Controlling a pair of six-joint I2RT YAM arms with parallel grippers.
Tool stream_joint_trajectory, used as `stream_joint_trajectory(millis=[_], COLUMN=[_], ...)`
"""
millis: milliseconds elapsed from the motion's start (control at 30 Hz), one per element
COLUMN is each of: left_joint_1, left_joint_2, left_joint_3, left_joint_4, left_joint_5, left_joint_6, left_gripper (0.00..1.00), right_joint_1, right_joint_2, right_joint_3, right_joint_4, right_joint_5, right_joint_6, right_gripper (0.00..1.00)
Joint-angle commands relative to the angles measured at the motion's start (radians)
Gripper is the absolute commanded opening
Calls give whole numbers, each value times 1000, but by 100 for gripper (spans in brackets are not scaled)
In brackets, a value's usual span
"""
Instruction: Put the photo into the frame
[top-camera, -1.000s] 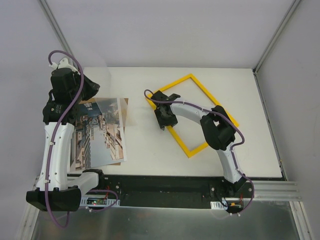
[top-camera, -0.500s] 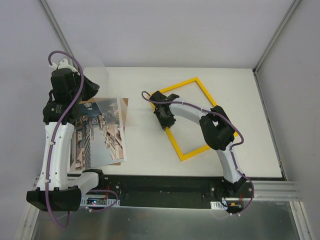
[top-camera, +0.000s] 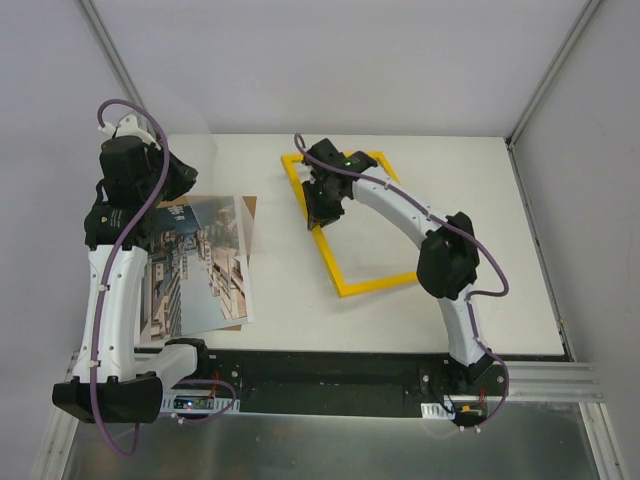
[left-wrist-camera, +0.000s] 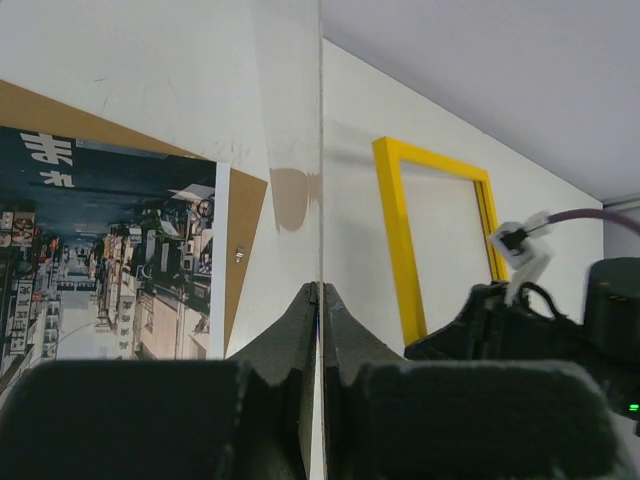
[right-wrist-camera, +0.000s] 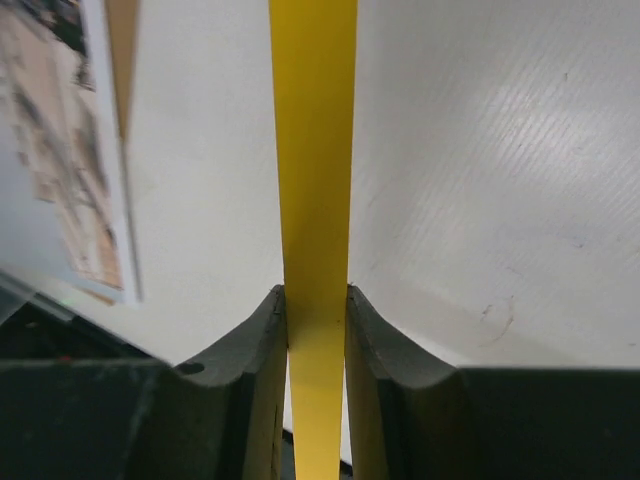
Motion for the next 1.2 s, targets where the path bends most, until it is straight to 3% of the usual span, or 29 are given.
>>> stream_joint_trajectory(millis=[0, 300, 500, 900, 1167], left_joint_1=[8, 8, 6, -18, -256], left_joint_2=[-25, -6, 17, 89, 145], left_joint_3=[52, 52, 57, 110, 147], left_joint_4=[34, 31, 31, -12, -35], left_joint_5=[-5, 19, 76, 210, 67], left_joint_6=[33, 27, 19, 71, 93], left_gripper=[0, 0, 0, 0, 0], right_joint_1=[-62, -141, -162, -216, -265], right_joint_2=[-162, -274, -314, -440, -512], right_joint_3=[103, 100, 23, -343, -526], right_joint_4=[-6, 287, 599, 1052, 1227], right_joint_5=[-180, -439, -531, -576, -611], right_joint_6=[150, 494, 756, 982, 1056], right_gripper=[1, 1, 1, 1, 2])
